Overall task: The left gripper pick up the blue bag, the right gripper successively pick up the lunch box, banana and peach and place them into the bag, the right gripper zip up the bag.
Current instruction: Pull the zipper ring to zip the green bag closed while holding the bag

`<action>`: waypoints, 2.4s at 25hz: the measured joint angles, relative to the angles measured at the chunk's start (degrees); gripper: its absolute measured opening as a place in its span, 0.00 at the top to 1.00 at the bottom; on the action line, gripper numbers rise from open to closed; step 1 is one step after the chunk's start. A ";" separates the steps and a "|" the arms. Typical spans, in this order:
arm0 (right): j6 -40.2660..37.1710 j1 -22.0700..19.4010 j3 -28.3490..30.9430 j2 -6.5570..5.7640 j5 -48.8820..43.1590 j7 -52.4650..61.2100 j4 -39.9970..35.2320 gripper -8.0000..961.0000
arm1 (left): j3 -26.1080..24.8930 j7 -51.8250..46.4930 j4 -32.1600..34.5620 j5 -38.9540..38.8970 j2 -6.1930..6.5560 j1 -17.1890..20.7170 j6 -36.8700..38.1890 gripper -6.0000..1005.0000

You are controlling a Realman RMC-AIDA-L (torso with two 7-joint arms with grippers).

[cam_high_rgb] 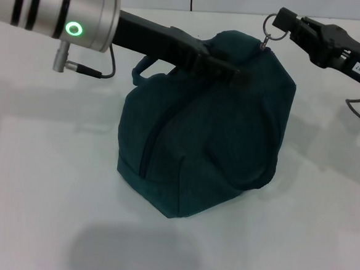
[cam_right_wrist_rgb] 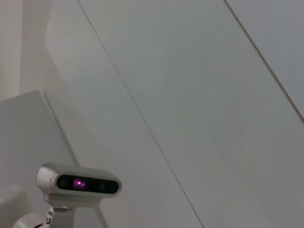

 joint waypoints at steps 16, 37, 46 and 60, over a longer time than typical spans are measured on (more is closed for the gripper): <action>-2.08 -0.13 0.71 -0.23 1.19 -0.73 1.51 0.98 | 8.41 2.90 3.55 0.89 -0.03 2.31 -6.62 0.22; -1.72 -0.98 2.95 -0.34 5.67 2.57 6.53 0.98 | 8.26 4.75 4.11 0.31 -0.12 3.02 -7.04 0.83; -1.37 -0.86 3.68 0.13 9.17 9.56 13.09 0.98 | 8.54 6.44 4.10 -1.09 -0.33 3.45 -7.21 0.95; 2.28 -0.50 3.04 0.18 12.62 16.74 19.78 0.98 | 8.55 8.06 4.09 -2.92 -0.31 3.57 -7.87 0.95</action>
